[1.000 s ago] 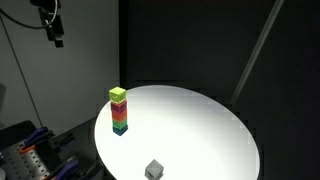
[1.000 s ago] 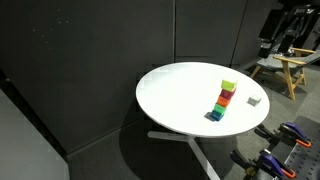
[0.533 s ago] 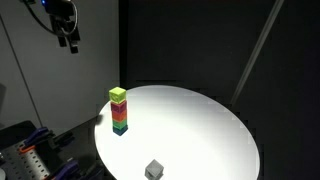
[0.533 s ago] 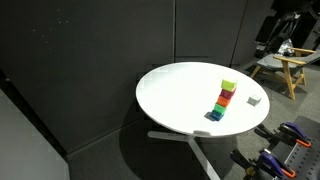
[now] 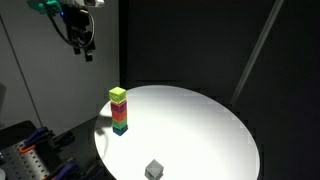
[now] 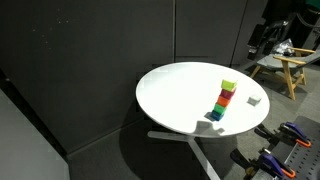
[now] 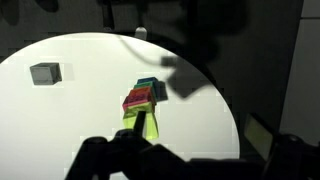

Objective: Place the yellow cube on the grey cube

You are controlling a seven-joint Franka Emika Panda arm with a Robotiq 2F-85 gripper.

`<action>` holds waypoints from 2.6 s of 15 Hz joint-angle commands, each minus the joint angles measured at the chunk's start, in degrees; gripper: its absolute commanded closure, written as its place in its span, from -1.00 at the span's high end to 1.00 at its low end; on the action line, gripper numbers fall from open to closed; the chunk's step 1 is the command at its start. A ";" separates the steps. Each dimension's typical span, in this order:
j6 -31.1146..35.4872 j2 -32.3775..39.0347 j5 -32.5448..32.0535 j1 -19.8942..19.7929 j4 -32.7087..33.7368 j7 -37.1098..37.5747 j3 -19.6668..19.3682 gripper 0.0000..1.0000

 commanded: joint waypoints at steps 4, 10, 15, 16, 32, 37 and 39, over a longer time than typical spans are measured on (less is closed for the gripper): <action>8.41 7.41 -2.82 -1.34 1.04 -0.73 -0.50 1.00; 13.24 13.39 -4.86 -1.76 1.93 -1.65 -1.02 1.00; 13.99 17.57 -7.28 -3.17 3.49 -1.44 -2.34 1.00; 13.99 18.19 -7.35 -3.40 3.88 -1.52 -2.65 1.00; 16.29 24.90 -9.63 -3.70 6.35 -10.22 -5.22 1.00; 18.71 25.71 -10.99 -3.47 5.70 -11.20 -5.02 1.00; 19.58 25.88 -10.93 -3.31 5.47 -11.47 -4.94 1.00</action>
